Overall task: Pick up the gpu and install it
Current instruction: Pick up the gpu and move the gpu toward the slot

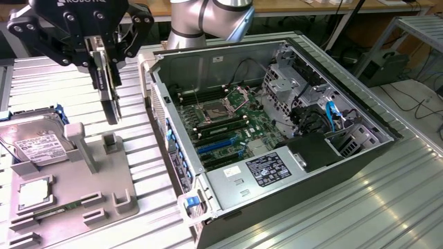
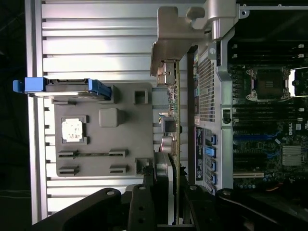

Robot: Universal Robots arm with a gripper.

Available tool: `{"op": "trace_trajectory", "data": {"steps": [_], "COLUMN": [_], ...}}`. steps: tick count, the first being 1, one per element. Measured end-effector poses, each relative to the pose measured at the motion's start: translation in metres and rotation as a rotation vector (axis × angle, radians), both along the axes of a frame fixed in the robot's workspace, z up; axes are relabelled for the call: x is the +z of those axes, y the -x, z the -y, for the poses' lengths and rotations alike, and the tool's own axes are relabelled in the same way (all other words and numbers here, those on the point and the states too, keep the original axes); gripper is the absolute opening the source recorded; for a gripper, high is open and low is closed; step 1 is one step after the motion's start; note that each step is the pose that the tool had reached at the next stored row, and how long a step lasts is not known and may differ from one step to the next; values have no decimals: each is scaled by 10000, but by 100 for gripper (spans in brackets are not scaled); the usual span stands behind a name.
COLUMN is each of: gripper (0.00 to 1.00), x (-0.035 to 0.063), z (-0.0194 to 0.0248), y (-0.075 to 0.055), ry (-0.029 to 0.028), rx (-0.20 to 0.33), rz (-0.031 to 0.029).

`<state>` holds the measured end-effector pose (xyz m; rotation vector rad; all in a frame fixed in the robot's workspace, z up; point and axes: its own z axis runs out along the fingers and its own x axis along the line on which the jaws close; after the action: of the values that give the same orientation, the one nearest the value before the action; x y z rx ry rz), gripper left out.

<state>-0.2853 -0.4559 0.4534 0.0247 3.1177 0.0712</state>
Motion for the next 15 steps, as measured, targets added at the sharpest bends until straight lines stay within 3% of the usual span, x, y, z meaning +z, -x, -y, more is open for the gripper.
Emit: {"op": "trace_trajectory", "data": {"steps": [8, 15], "gripper": [28, 28], "x": [-61, -63], "z": [0, 0], "y": [-145, -377], "ry": [-1, 0], "rx": [-1, 22], "rz": [1, 0]}}
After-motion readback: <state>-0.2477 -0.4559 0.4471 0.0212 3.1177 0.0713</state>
